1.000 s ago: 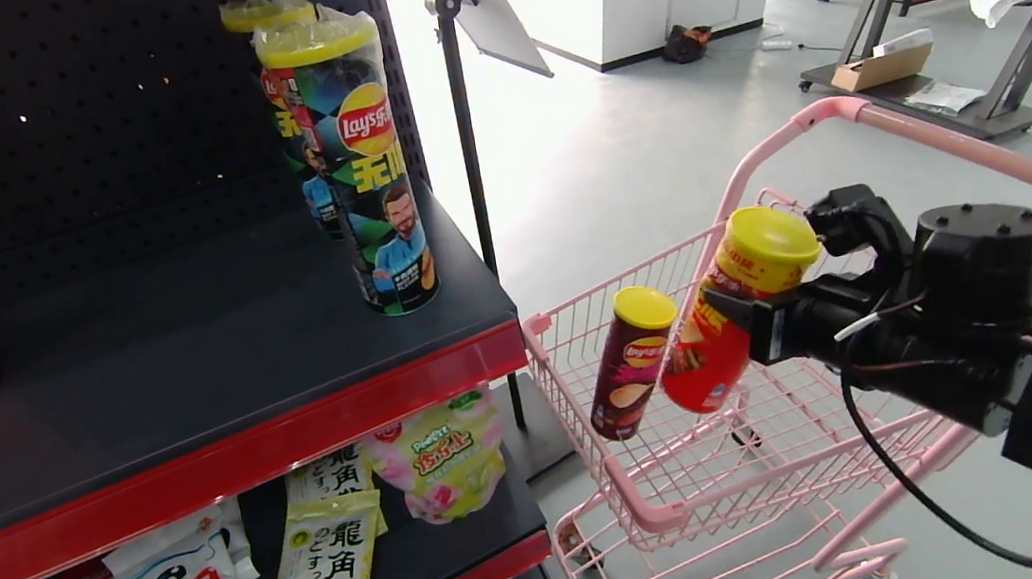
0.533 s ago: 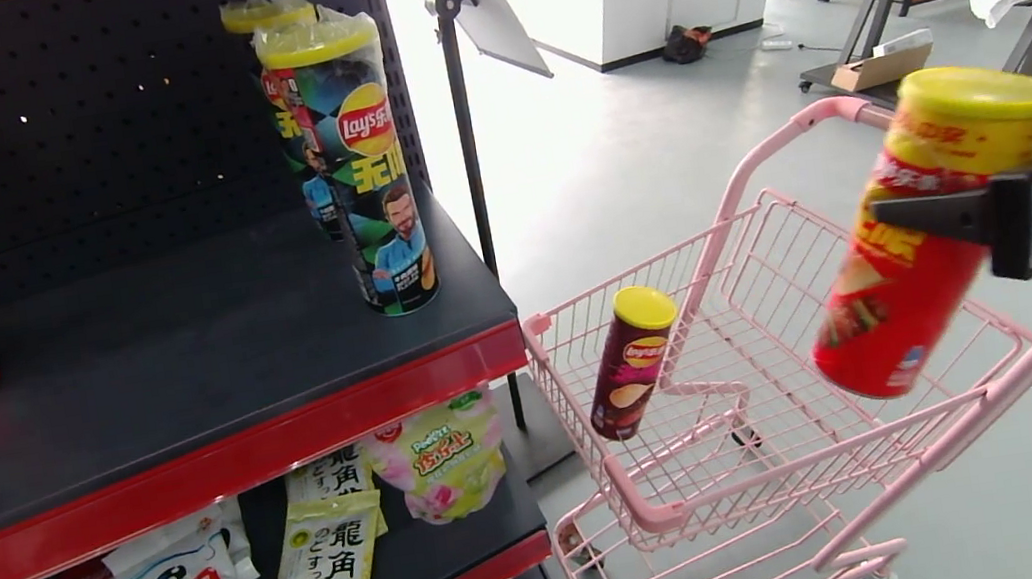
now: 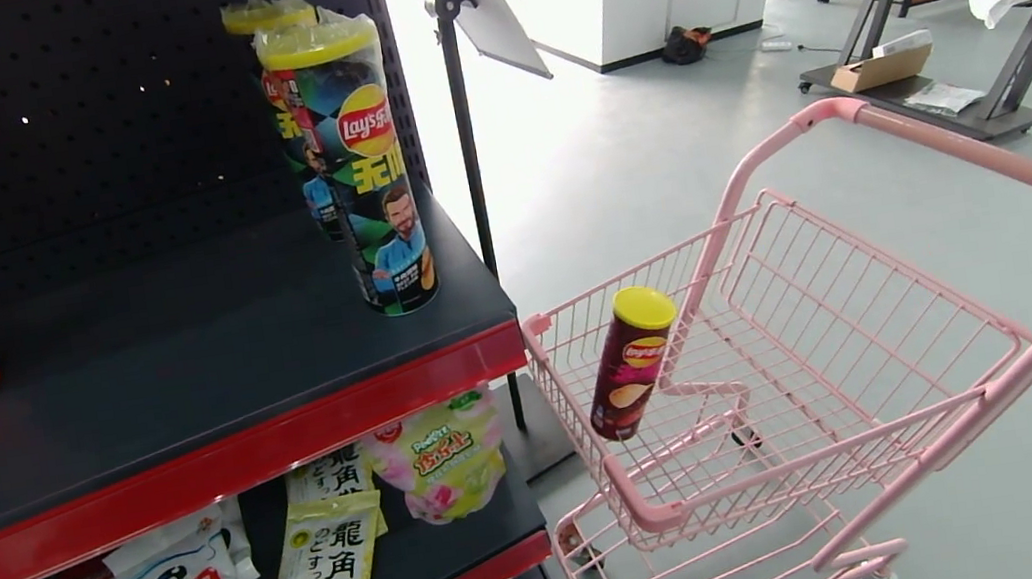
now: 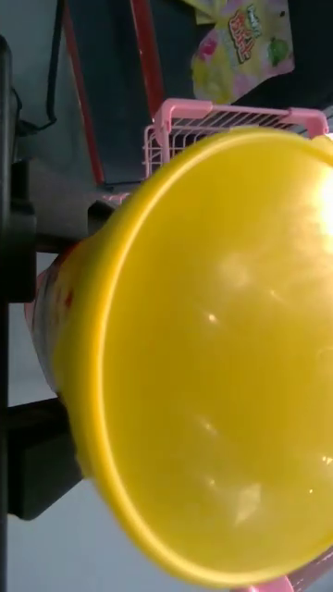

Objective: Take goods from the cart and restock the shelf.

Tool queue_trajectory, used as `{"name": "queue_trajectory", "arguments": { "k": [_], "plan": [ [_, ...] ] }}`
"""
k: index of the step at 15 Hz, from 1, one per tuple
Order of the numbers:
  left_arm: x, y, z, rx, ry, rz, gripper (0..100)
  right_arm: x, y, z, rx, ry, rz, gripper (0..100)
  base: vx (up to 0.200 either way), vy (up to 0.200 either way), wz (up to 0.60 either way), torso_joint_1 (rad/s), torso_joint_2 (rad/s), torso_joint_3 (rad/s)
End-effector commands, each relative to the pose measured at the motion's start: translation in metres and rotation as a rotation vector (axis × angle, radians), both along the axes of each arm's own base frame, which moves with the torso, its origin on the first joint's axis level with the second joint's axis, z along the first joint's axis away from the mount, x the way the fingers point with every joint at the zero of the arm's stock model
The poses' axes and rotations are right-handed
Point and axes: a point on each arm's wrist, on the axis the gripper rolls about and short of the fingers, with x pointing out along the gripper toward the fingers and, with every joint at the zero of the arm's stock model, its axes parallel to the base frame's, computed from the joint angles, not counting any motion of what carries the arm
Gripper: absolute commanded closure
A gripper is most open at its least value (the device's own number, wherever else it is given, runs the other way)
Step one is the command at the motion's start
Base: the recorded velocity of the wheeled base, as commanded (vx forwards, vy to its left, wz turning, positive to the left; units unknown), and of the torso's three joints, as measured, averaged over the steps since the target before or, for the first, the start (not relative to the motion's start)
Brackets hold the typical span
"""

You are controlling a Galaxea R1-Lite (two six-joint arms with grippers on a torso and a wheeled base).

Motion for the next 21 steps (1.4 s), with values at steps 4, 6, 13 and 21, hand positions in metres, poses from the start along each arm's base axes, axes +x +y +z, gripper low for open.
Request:
{"name": "queue_trajectory", "arguments": {
  "k": [4,6,13,21],
  "plan": [
    [0.0,0.0,0.0,0.0,0.001,0.001,0,-0.014,-0.004,-0.01,-0.021,-0.028,-0.013,100,0.0,0.0,0.0,0.034,-0.09,-0.057],
    [0.0,0.0,0.0,0.0,0.001,0.001,0,-0.014,-0.004,-0.011,-0.031,-0.026,-0.007,100,0.0,0.0,0.0,0.159,-0.46,-0.293],
    [0.0,0.0,0.0,0.0,0.001,0.001,0,-0.012,-0.002,-0.01,-0.042,-0.019,0.034,100,0.0,0.0,0.0,0.191,-0.5,-0.304],
    [0.0,0.0,0.0,-0.002,0.001,0.001,0,-0.004,0.0,-0.011,-0.069,0.01,0.062,100,0.0,0.0,0.0,0.147,-0.36,-0.21]
  ]
}}
